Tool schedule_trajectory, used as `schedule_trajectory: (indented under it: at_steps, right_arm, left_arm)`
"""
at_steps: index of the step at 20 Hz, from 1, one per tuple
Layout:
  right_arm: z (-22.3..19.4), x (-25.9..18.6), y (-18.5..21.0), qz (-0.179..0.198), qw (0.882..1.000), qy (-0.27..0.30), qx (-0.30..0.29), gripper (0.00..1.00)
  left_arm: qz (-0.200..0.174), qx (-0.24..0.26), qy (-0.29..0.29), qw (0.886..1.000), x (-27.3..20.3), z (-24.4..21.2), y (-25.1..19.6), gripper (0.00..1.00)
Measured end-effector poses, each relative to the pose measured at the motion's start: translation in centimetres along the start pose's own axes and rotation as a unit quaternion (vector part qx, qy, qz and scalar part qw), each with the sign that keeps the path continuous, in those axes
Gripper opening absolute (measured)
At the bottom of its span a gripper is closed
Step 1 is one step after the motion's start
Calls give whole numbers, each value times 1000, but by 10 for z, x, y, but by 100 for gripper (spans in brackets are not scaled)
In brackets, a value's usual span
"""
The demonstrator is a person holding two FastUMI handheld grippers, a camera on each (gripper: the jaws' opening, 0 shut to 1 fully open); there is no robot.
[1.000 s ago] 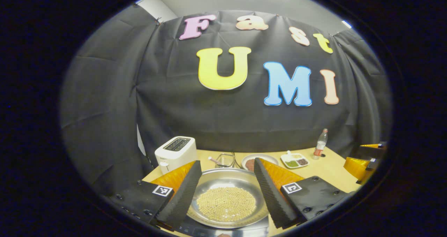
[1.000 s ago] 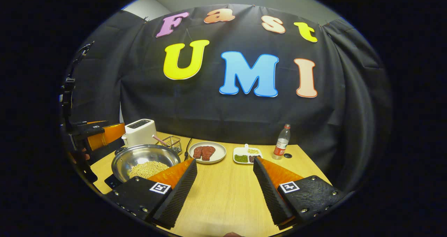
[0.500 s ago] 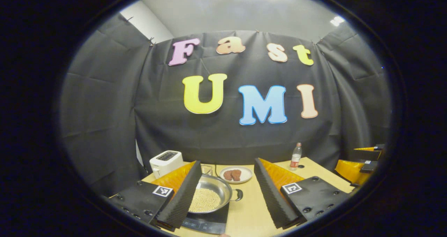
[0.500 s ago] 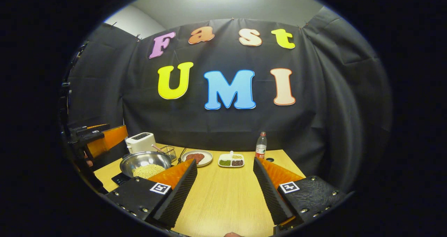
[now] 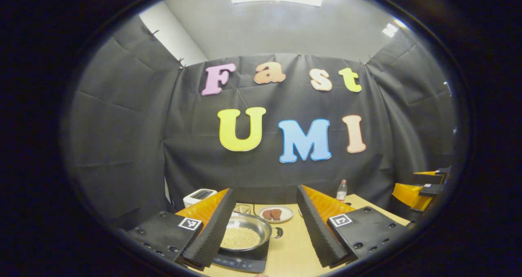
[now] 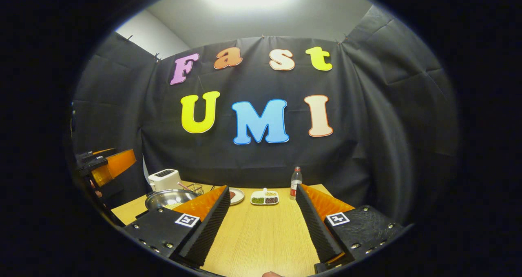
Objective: First push the handle of the pot to place it horizontally, then grasp the pot with both hands and set it on the induction cooktop.
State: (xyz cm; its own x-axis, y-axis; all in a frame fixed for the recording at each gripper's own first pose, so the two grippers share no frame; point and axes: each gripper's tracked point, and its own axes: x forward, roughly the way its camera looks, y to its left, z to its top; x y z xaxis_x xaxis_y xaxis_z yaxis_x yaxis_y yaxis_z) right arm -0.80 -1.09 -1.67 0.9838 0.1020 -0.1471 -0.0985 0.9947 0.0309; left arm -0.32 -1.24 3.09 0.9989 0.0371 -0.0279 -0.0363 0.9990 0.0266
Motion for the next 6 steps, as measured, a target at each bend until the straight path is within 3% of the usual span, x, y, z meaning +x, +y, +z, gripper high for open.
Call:
schedule_trajectory:
  at_steps: [1, 6]
  right_arm:
    - [2, -3, 1, -6, 1000, -3, 4, 97]
    - [6, -14, 17, -8, 1000, -13, 0, 97]
  left_arm:
    - [3, -1, 0, 1000, -2, 0, 6, 93]
    - [0, -11, -1, 1000, -12, -5, 16, 100]
